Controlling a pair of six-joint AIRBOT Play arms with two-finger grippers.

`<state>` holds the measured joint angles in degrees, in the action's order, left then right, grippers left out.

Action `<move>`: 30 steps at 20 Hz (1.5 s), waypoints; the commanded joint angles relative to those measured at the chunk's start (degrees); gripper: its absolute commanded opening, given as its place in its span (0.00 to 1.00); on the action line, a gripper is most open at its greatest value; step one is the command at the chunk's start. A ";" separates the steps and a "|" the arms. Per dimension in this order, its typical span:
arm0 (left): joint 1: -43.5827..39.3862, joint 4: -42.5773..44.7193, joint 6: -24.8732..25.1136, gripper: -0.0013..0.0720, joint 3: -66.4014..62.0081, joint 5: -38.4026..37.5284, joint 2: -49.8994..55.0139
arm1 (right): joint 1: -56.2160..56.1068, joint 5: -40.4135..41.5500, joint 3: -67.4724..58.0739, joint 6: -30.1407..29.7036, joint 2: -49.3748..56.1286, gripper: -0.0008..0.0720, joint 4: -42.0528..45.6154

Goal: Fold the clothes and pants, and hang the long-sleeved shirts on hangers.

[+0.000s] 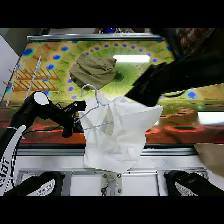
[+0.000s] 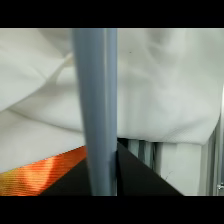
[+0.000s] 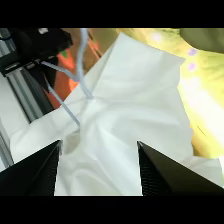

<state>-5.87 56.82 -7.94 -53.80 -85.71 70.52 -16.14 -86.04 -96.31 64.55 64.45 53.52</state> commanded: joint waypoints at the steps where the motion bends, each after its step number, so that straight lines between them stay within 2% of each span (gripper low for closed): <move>1: 0.02 0.02 0.02 0.05 -0.04 -0.39 -0.04 | 21.79 -1.07 13.86 -13.62 -6.25 0.72 -16.85; 4: 0.02 0.07 0.02 0.05 -0.04 -0.74 -0.04 | 33.79 -0.57 23.06 -15.26 -6.84 0.72 -22.62; 7: 0.02 0.11 0.02 0.05 -0.04 -1.22 -0.04 | 38.91 0.63 25.68 -13.81 -5.84 0.72 -24.37; 8: 0.02 0.11 0.00 0.05 -0.04 -1.33 -0.04 | 39.69 0.02 26.01 -19.30 -5.38 0.72 -25.05; 9: 0.02 0.11 0.00 0.05 -0.04 -1.29 -0.04 | 40.22 -1.53 26.73 -28.00 -4.85 0.72 -27.17; 11: 0.02 0.09 0.00 0.05 -0.04 -1.29 -0.04 | 42.14 -10.67 28.89 -46.25 -2.27 0.72 -34.84; 13: 0.02 0.11 0.00 0.05 -0.04 -1.29 -0.04 | 43.56 -15.82 31.21 -57.92 1.16 0.72 -37.83; 14: 0.02 0.11 0.02 0.05 -0.04 -1.29 -0.04 | 43.54 -16.50 32.00 -61.20 2.99 0.72 -35.69; 15: 0.02 0.09 0.00 0.05 -0.04 -1.29 -0.04 | 43.32 -16.85 32.72 -61.26 4.66 0.72 -35.15; 16: 0.02 0.09 0.00 0.05 -0.04 -1.31 -0.04 | 43.21 -17.86 33.48 -63.93 5.99 0.72 -35.74; 17: 0.02 0.11 0.00 0.05 -0.04 -1.31 -0.04 | 42.91 -19.28 34.23 -68.98 7.13 0.72 -35.78; 18: 0.02 0.09 0.00 0.05 -0.04 -1.29 -0.04 | 42.45 -19.39 34.99 -71.54 7.85 0.72 -35.76; 30: 0.02 0.09 0.00 0.05 -0.04 -1.29 -0.04 | 29.97 -18.78 37.07 -72.28 15.39 0.72 -35.58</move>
<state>-5.87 56.90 -7.94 -53.80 -87.00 70.52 17.08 -104.86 -59.33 -7.25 78.06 17.96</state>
